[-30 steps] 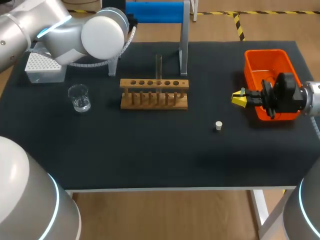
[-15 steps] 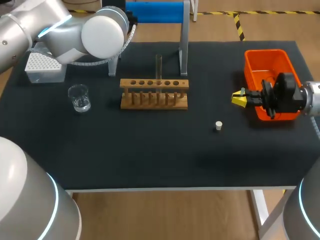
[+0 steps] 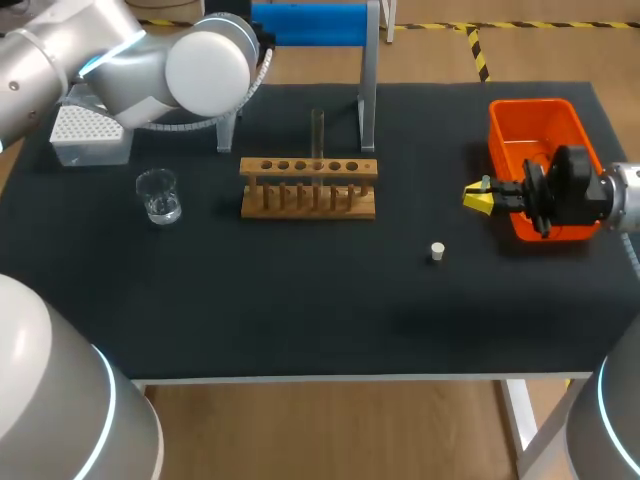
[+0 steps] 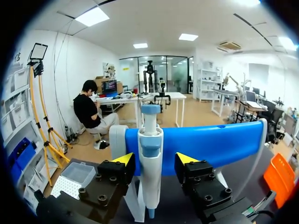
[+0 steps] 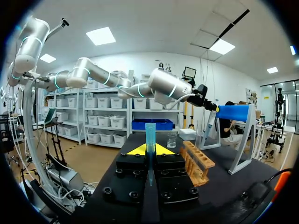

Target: Invert the test tube, pick up the pipette, mount the tip to pipette, aspirate from beaker and dispense into the tube, eject the tip, return the pipette, and cap with the stopper.

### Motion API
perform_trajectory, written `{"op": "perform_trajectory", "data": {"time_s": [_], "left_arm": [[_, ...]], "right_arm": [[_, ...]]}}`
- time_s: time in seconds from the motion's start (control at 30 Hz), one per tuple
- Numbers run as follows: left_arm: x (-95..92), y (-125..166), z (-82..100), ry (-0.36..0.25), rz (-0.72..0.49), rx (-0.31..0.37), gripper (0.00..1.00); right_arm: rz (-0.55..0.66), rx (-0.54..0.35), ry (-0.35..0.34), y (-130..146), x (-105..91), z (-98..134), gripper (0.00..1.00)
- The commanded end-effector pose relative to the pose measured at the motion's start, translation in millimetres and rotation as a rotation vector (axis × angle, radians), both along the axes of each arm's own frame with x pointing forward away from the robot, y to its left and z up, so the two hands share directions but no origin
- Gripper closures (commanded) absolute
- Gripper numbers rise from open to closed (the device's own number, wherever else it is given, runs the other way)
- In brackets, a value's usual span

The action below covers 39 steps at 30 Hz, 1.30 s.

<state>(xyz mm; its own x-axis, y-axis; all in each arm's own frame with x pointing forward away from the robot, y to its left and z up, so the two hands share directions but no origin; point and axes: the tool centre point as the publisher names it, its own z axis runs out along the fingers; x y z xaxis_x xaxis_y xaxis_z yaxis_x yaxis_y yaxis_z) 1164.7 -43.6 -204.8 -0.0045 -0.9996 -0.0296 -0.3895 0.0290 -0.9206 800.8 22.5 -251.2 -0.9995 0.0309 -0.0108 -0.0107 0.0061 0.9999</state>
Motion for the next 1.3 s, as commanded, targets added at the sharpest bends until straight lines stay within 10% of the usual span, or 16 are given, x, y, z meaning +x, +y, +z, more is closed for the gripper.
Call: {"op": "perform_trajectory", "data": {"time_s": [0.03, 1.3], "left_arm": [[4.7, -1.6, -1.5, 0.001, -0.003, -0.003, 0.47], [10.2, 2.6, -7.5, 0.004, 0.010, -0.018, 0.54]], "right_arm": [[0.000, 0.000, -0.001, -0.3, -0.3, -0.1, 1.00], [0.000, 0.000, -0.001, -0.3, -0.3, -0.1, 1.00]]}}
